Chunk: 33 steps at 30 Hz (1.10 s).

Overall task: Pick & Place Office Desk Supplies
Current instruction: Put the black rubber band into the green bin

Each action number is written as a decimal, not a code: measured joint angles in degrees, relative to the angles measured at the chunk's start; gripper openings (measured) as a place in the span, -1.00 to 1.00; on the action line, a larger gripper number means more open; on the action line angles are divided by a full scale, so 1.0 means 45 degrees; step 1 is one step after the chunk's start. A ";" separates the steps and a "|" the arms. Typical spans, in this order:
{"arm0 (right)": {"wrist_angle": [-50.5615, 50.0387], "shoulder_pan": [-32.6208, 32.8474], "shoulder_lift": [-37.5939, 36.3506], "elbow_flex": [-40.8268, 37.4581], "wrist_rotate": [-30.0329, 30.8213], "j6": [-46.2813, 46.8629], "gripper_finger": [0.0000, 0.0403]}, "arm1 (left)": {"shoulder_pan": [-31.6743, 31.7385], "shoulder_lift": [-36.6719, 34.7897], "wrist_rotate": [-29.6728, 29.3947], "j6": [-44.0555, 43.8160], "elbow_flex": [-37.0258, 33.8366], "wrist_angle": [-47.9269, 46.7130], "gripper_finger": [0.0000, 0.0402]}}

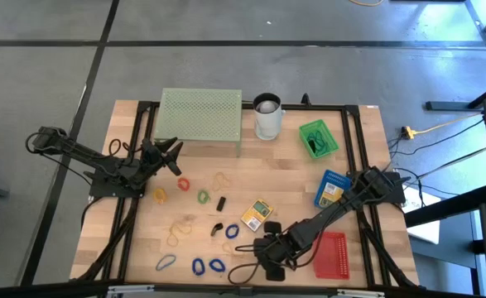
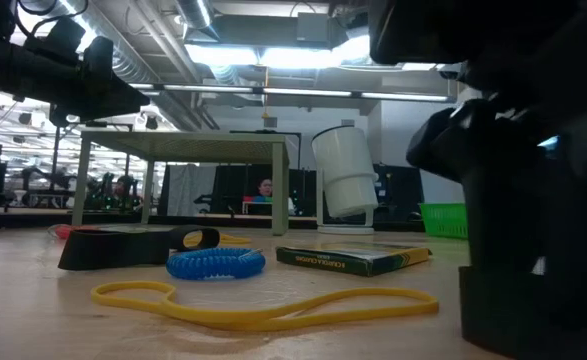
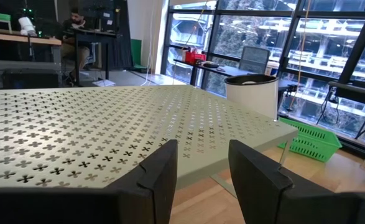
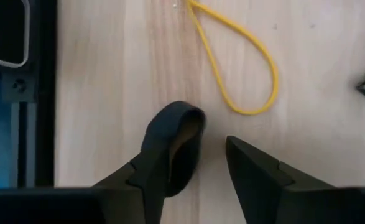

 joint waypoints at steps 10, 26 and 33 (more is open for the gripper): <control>0.0034 0.0182 0.0000 -0.0005 -0.0151 -0.0043 -0.93 | -0.0005 -0.0005 -0.0005 0.0000 0.0000 0.0005 -0.31; 0.0372 -0.1524 -0.0477 0.2595 0.2570 -0.0895 -0.97 | -0.0001 -0.0005 -0.0004 0.0000 0.0000 0.0005 -0.31; -0.0699 -0.2663 -0.0679 0.4071 0.4720 -0.4007 -0.96 | 0.0000 -0.0005 -0.0001 0.0000 -0.0005 -0.0021 -0.31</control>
